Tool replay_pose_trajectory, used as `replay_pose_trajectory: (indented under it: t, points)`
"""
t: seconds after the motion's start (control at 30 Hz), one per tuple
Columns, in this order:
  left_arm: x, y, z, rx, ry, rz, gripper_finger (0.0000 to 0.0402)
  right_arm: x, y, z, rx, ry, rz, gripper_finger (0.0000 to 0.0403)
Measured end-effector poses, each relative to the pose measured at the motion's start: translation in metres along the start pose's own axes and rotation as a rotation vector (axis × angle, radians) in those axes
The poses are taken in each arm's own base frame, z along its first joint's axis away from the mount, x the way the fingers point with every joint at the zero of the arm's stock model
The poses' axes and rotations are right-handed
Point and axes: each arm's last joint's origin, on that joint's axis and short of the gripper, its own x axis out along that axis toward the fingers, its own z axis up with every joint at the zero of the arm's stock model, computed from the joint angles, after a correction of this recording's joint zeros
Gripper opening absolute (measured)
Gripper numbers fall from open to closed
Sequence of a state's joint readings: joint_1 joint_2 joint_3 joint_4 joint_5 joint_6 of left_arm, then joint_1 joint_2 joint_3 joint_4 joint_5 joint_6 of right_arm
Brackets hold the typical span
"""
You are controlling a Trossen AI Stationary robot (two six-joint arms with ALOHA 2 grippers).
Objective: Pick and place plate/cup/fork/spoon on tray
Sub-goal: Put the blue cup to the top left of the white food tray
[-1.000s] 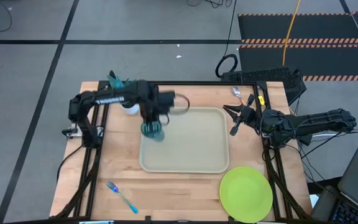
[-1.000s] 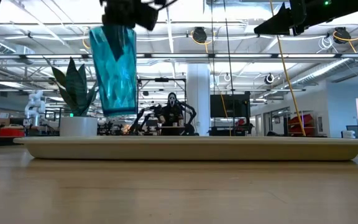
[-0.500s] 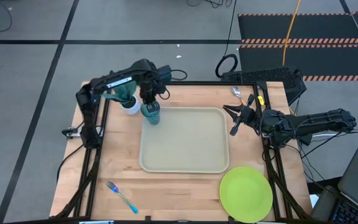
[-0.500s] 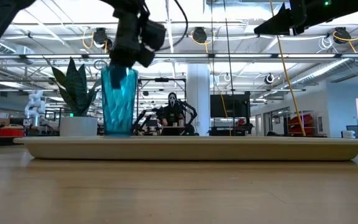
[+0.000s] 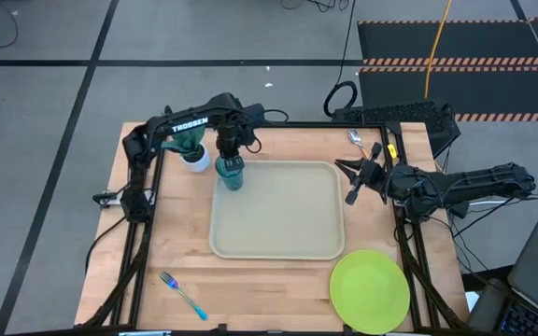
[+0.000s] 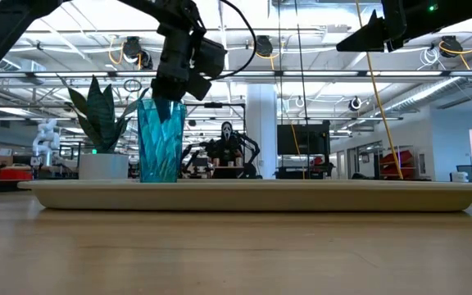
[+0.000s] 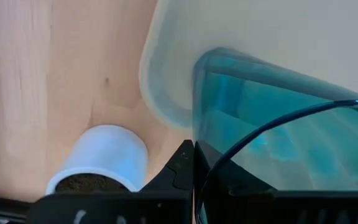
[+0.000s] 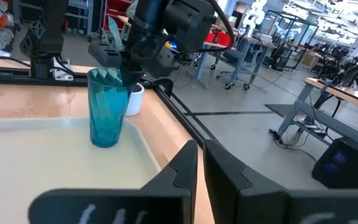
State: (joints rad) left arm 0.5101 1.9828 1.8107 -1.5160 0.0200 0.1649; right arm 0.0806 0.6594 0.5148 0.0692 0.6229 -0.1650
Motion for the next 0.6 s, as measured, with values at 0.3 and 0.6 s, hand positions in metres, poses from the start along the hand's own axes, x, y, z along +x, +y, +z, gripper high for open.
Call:
replay_pose_trajectory:
  t: [0.3, 0.6]
  points:
    - [0.0002, 0.0002, 0.0003, 0.009, 0.003, 0.034, 0.0071, 0.0, 0.0, 0.0001, -0.001, 0.0, 0.0, 0.002]
    - [0.0003, -0.005, -0.0005, 0.022, 0.02, 0.032, 0.008, 0.0, 0.0, 0.0, -0.003, 0.0, 0.0, 0.002]
